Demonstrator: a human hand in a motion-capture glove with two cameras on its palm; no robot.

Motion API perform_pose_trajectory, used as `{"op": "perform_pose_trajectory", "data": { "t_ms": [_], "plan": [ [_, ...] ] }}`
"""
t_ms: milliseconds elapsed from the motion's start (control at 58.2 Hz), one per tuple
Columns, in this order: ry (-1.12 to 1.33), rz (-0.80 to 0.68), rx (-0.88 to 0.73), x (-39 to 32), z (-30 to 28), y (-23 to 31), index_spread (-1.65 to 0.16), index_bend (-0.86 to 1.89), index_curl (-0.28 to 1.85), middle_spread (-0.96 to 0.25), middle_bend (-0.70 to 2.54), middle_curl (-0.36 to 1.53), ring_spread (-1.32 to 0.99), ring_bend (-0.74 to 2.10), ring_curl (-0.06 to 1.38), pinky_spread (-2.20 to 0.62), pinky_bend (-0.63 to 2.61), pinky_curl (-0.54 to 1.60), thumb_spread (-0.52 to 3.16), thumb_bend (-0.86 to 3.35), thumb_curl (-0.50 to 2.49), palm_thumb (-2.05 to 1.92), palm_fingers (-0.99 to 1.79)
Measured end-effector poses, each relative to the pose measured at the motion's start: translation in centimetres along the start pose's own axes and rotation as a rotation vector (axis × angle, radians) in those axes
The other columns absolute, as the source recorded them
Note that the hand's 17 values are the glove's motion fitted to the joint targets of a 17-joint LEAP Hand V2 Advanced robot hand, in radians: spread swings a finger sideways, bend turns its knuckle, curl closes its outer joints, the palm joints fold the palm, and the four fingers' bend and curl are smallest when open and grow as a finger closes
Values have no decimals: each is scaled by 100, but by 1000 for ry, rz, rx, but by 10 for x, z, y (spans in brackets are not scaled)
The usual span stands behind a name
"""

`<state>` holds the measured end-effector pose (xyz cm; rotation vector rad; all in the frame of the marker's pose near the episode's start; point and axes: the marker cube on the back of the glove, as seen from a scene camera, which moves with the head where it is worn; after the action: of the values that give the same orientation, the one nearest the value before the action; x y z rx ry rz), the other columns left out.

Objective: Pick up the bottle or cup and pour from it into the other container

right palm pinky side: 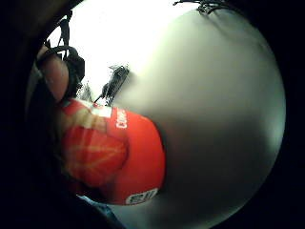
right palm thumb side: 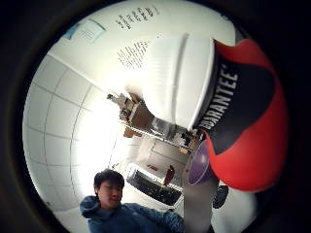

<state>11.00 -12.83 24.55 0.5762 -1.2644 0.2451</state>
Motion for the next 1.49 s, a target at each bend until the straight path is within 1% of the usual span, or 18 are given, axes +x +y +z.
{"op": "perform_pose_trajectory", "data": {
  "t_ms": [172,326,601,704,841,945,1048,1219,1357,1443,1494],
  "plan": [
    [29,0,-50,-12,4,-2,-13,14,31,-4,39,47,-14,58,40,-6,36,34,25,-2,61,117,104],
    [104,-29,-149,-36,10,-4,-13,13,32,-6,37,49,-15,57,43,-9,35,36,17,-3,64,116,106],
    [326,-94,-331,-83,28,-10,-14,13,33,-7,35,51,-17,54,46,-11,33,38,11,-3,68,115,109],
    [466,-145,-399,-94,37,-14,-14,12,33,-7,34,52,-17,53,46,-11,33,38,10,-3,69,115,109],
    [622,-168,-467,-120,64,-14,-14,13,34,-7,34,52,-17,52,47,-11,33,39,9,-3,70,114,111],
    [783,-197,-571,-131,72,-11,-14,13,34,-7,34,53,-17,52,48,-12,33,39,8,-3,71,114,111],
    [959,-223,-613,-142,86,-14,-14,13,35,-7,34,53,-17,52,48,-12,33,39,8,-3,71,113,111],
    [1301,-329,-749,-162,117,-8,-15,13,35,-7,33,54,-17,52,49,-13,33,40,7,-3,72,113,112],
    [1538,-394,-811,-172,134,-6,-15,13,36,-7,33,54,-18,51,49,-13,33,40,7,-3,72,113,111],
    [1644,-437,-888,-176,144,-2,-15,13,36,-8,33,54,-18,51,49,-14,33,40,6,-3,72,113,112],
    [1703,-451,-897,-178,155,2,-15,13,36,-8,33,54,-18,50,49,-14,33,40,6,-4,72,112,111]
  ]
}}
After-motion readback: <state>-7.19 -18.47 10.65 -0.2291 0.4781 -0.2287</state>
